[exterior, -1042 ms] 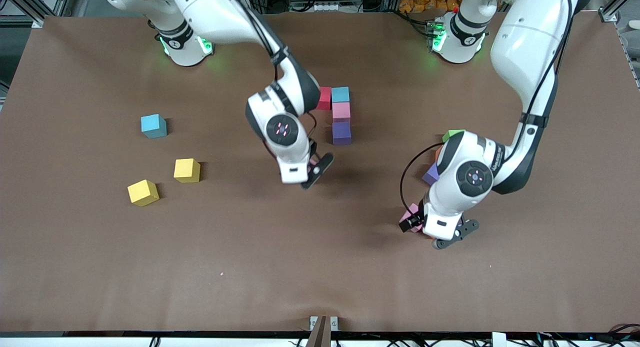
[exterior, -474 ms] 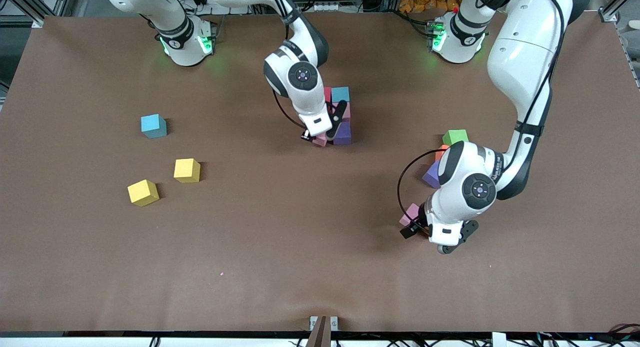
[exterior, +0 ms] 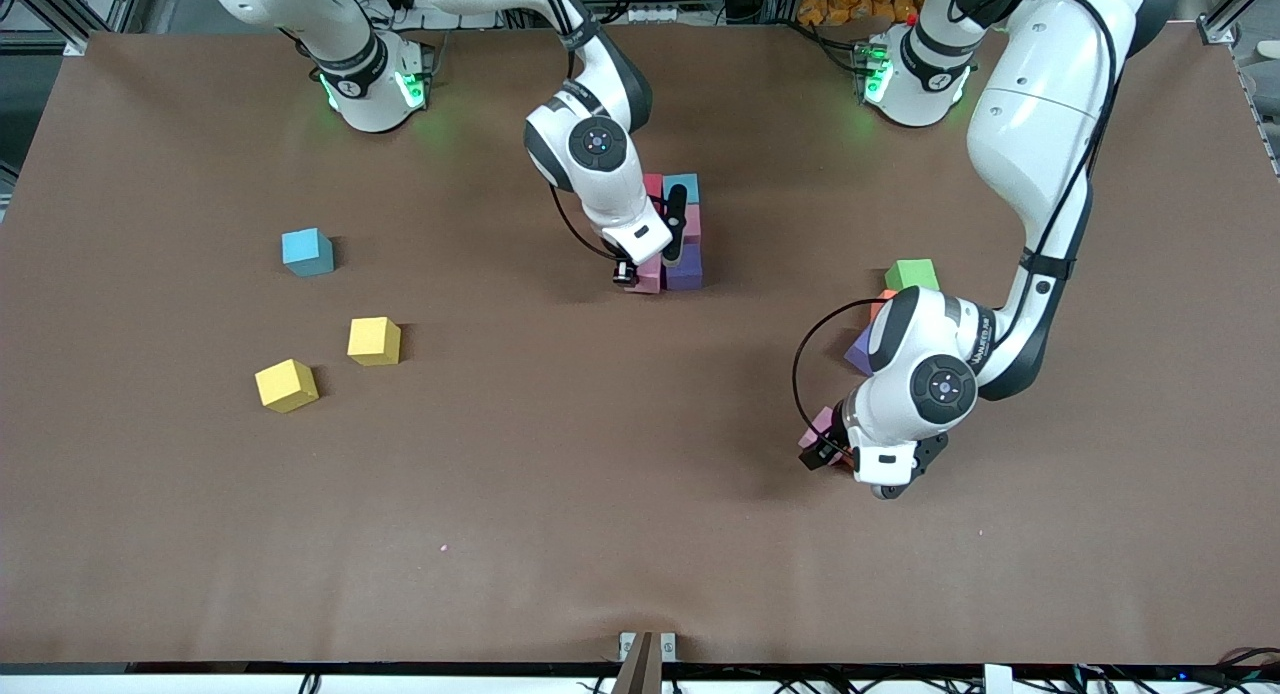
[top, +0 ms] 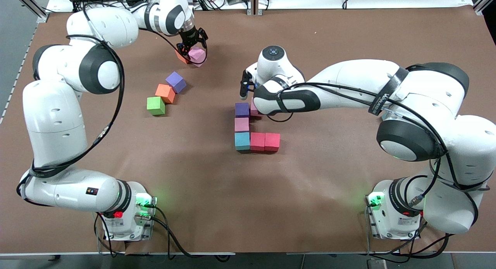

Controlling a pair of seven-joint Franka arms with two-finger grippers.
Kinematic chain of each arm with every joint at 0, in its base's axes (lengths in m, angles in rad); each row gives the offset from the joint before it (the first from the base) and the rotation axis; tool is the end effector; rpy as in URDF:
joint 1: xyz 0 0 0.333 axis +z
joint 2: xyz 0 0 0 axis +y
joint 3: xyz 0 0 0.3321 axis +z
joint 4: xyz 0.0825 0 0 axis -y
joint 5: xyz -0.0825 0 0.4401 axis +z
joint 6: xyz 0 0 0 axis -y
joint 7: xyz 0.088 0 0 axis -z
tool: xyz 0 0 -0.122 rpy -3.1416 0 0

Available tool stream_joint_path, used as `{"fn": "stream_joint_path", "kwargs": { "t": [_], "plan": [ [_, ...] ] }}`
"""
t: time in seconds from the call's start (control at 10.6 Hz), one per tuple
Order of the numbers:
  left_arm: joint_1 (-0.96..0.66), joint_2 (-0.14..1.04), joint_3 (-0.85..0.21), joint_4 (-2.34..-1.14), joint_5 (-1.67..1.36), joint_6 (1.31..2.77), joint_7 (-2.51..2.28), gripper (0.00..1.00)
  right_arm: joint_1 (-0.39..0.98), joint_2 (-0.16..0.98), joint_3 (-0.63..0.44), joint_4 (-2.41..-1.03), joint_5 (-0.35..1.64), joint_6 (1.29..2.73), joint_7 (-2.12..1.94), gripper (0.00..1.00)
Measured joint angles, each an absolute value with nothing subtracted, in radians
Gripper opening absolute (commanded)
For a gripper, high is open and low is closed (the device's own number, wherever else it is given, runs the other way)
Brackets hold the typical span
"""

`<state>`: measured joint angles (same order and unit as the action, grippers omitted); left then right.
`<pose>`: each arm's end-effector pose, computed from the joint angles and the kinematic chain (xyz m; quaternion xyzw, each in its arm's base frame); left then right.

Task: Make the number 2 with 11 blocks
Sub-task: 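Reach the pink cube with the left gripper while the right places pink, then grasp the pink cube with the left gripper while the right releases pink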

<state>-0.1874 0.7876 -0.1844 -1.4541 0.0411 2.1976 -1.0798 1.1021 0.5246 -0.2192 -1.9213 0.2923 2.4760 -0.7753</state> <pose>0.7290 -0.2590 0.1818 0.9321 0.3586 -0.0443 0.0264 0.4260 0.5258 0.1828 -0.7433 -0.6674 -0.0235 0.0398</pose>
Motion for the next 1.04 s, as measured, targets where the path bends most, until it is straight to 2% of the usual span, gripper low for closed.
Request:
{"fn": "stream_joint_path", "kwargs": {
  "t": [0.38, 0.47, 0.57, 0.66, 0.76, 0.85, 1.04],
  "plan": [
    [-0.188, 0.79, -0.175, -1.46, 0.041, 2.176, -1.081, 1.0, 1.107, 0.525, -0.217, -1.928, 0.292, 2.48, -0.789, 0.26],
    [-0.188, 0.796, -0.174, -1.465, 0.041, 2.176, -1.081, 0.85, 1.113, 0.525, -0.216, -1.93, 0.292, 2.483, -0.789, 0.26],
    [-0.188, 0.801, -0.17, -1.465, 0.042, 2.176, -1.079, 0.6, 1.12, 0.526, -0.216, -1.932, 0.292, 2.486, -0.789, 0.26],
    [-0.188, 0.805, -0.167, -1.465, 0.042, 2.176, -1.076, 0.41, 1.125, 0.528, -0.216, -1.932, 0.292, 2.489, -0.789, 0.26],
    [-0.189, 0.806, -0.166, -1.465, 0.042, 2.177, -1.075, 0.33, 1.126, 0.529, -0.216, -1.933, 0.292, 2.494, -0.789, 0.26],
    [-0.191, 0.805, -0.166, -1.462, 0.042, 2.177, -1.077, 0.3, 1.126, 0.53, -0.216, -1.933, 0.292, 2.503, -0.789, 0.26],
    [-0.202, 0.8, -0.167, -1.444, 0.042, 2.178, -1.11, 0.29, 1.126, 0.538, -0.216, -1.934, 0.292, 2.511, -0.79, 0.26]
  ]
}}
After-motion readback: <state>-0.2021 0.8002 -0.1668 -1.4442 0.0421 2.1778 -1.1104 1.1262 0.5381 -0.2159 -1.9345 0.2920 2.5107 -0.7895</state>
